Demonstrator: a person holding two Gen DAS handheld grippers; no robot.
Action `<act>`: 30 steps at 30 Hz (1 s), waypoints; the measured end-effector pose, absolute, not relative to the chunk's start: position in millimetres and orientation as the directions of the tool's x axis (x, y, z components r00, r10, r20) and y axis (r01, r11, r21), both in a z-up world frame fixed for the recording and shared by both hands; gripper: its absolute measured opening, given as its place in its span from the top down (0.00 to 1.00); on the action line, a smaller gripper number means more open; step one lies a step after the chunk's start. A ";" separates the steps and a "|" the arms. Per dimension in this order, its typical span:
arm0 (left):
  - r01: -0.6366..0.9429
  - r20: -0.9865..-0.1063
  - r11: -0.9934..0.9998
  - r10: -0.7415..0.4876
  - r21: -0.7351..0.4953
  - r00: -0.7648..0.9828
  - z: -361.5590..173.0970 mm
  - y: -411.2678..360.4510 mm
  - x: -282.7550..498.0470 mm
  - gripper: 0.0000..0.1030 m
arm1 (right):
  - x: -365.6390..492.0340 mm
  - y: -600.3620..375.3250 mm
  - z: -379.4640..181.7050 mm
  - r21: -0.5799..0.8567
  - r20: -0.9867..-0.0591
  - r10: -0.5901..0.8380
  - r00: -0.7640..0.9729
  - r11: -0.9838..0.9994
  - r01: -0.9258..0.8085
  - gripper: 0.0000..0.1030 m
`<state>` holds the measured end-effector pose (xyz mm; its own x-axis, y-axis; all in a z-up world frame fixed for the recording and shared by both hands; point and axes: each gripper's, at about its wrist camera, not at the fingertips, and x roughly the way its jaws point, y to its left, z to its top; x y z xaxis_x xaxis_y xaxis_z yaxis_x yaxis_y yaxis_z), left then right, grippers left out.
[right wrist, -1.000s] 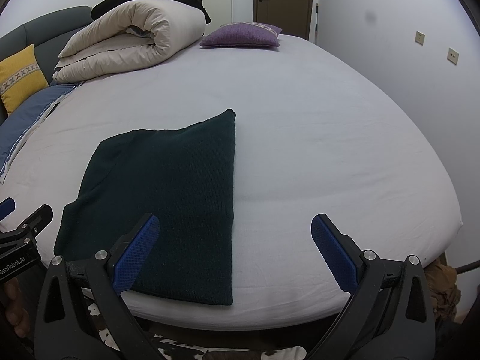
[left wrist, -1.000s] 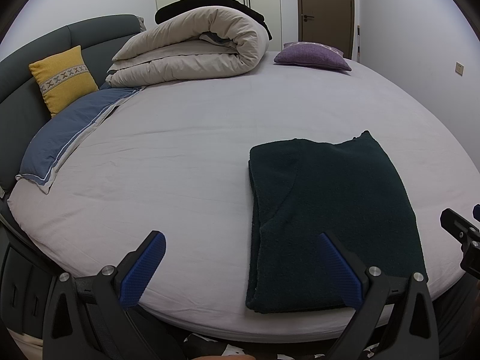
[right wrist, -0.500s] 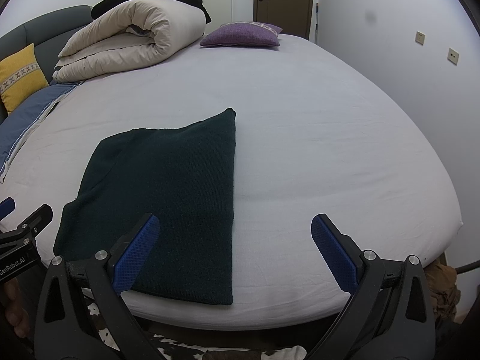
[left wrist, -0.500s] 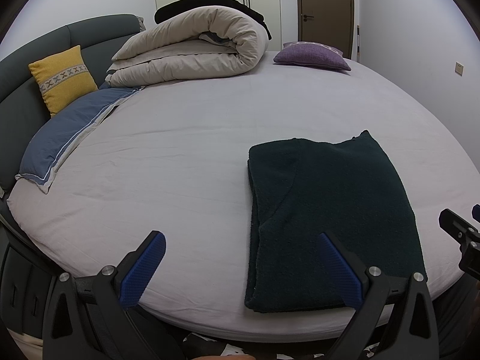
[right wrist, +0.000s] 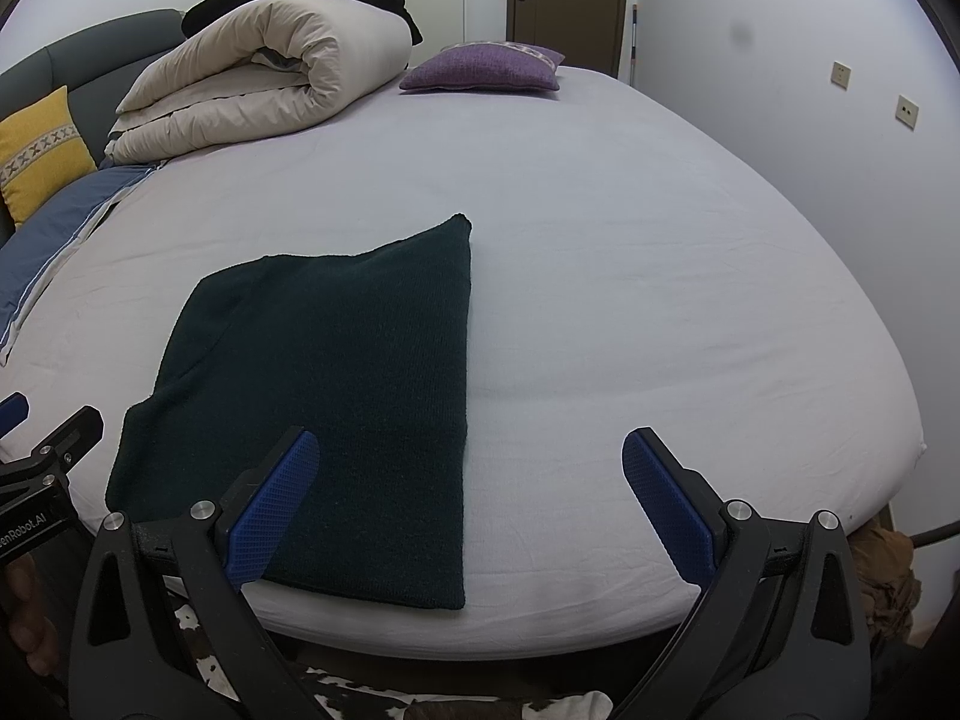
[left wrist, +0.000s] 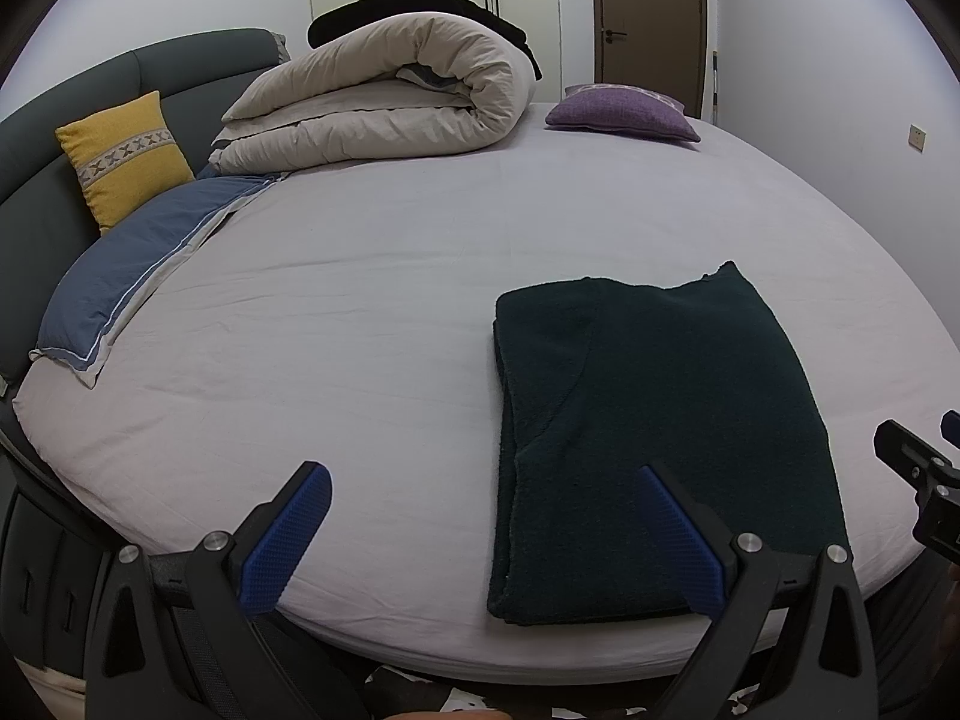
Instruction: Fold small clothes
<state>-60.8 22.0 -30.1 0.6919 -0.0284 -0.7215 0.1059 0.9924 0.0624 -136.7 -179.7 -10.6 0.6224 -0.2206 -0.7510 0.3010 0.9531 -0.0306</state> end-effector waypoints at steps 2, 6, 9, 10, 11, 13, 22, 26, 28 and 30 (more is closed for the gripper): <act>0.108 -0.722 0.992 -0.030 0.062 0.691 -30.6 21.2 -61.0 0.00 | -137.5 -179.6 -11.4 -0.030 -0.751 -0.221 0.622 0.953 0.301 0.00; 0.109 -0.722 0.992 -0.030 0.063 0.691 -30.7 20.4 -61.1 0.00 | -140.4 -180.2 -14.3 -0.031 -0.752 -0.221 0.621 0.953 0.301 0.00; 0.109 -0.722 0.992 -0.030 0.063 0.691 -30.6 20.3 -61.2 0.00 | -141.0 -180.7 -14.7 -0.031 -0.753 -0.220 0.620 0.953 0.301 0.00; 0.109 -0.722 0.992 -0.031 0.062 0.691 -30.5 20.5 -61.0 0.00 | -141.4 -181.0 -14.8 -0.031 -0.753 -0.220 0.620 0.953 0.300 0.00; 0.110 -0.722 0.992 -0.031 0.062 0.691 -30.5 20.5 -61.0 0.00 | -141.2 -181.2 -14.7 -0.032 -0.753 -0.220 0.620 0.953 0.300 0.00; 0.108 -0.722 0.992 -0.030 0.063 0.691 -30.5 20.2 -61.2 0.00 | -141.0 -181.8 -14.8 -0.032 -0.753 -0.220 0.620 0.954 0.299 0.00; 0.114 -0.724 0.992 -0.039 0.056 0.689 -30.7 19.0 -60.5 0.00 | -141.6 -183.7 -15.0 -0.032 -0.754 -0.218 0.619 0.954 0.297 0.00; 0.116 -0.724 0.992 -0.039 0.057 0.689 -30.7 17.8 -61.1 0.00 | -142.8 -183.8 -14.7 -0.032 -0.755 -0.218 0.619 0.955 0.296 0.00; 0.116 -0.724 0.992 -0.040 0.056 0.688 -30.7 18.3 -60.8 0.00 | -145.2 -183.5 -13.1 -0.033 -0.755 -0.218 0.619 0.955 0.296 0.00; 0.115 -0.725 0.992 -0.039 0.056 0.688 -30.5 18.5 -60.6 0.00 | -145.7 -183.9 -13.2 -0.032 -0.755 -0.217 0.619 0.955 0.295 0.00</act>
<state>-60.6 18.5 -30.5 0.6881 -0.0388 -0.7246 0.1152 0.9917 0.0563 -145.7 -183.9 -13.2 0.6190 -0.2171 -0.7548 0.2954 0.9548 -0.0324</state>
